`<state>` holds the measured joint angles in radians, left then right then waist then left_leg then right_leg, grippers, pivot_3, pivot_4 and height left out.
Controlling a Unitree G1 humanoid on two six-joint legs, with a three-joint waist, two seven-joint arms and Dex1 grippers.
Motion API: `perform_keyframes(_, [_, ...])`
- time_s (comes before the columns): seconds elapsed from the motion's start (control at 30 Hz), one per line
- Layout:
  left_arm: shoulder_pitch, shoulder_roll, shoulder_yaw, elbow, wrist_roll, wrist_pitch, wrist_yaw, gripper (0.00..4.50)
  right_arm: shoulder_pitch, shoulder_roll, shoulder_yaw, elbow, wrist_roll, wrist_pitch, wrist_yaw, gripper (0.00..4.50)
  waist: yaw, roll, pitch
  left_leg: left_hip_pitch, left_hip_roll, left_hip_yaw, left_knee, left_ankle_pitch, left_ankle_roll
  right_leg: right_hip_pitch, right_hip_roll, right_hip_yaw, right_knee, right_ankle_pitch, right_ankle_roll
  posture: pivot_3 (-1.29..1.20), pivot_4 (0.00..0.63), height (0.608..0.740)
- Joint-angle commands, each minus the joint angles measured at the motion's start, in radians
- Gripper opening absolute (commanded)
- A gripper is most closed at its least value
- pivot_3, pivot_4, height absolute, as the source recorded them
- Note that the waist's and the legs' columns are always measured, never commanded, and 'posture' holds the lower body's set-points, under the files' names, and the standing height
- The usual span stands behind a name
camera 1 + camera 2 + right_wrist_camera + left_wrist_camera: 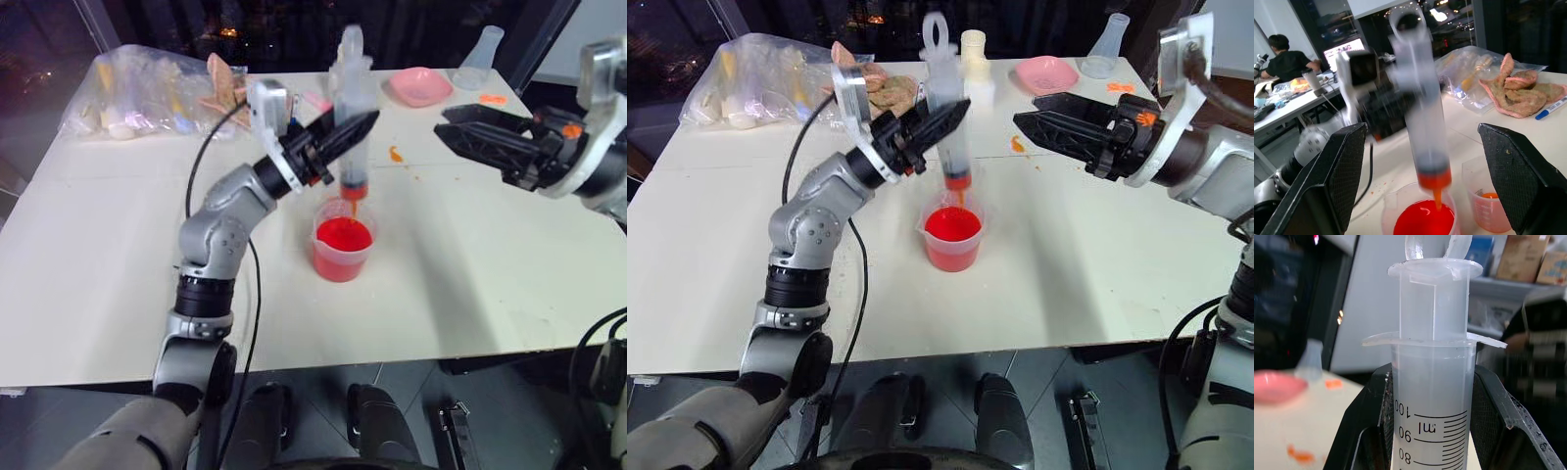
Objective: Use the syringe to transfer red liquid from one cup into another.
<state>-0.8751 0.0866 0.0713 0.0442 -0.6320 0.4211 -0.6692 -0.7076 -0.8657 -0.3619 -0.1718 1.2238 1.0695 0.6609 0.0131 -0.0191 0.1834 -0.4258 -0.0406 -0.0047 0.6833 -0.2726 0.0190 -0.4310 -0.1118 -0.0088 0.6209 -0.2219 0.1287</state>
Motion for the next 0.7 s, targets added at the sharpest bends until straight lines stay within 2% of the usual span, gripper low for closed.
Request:
perform_keyframes(0.03, [-0.073,0.005,0.008,0.031,0.065,-0.140,-0.009,1.53,-0.003,0.013,-0.011,-0.024,-0.021,-0.042,-0.003,3.76,0.000,0.000,0.000,0.000,0.000,0.000,0.000,0.000,0.000,0.000,0.000,0.000,-0.001,0.000,0.000,0.00,0.150,0.740])
perform_keyframes(0.43, [-0.071,-0.057,-0.046,0.396,0.250,-0.519,-0.092,1.53,-0.069,0.094,0.091,-0.061,-0.073,-0.084,0.007,3.76,0.000,0.000,0.000,0.000,0.000,0.001,0.000,-0.001,0.001,0.001,0.000,0.000,-0.003,0.001,0.001,0.00,0.150,0.740])
perform_keyframes(0.7, [-0.097,-0.083,-0.042,0.585,0.303,-0.678,-0.114,1.53,-0.180,0.164,0.164,0.000,-0.222,-0.158,-0.048,3.76,-0.001,0.000,0.000,0.000,0.000,0.001,0.000,-0.001,0.001,0.001,0.000,-0.001,-0.003,0.001,0.002,0.00,0.150,0.740])
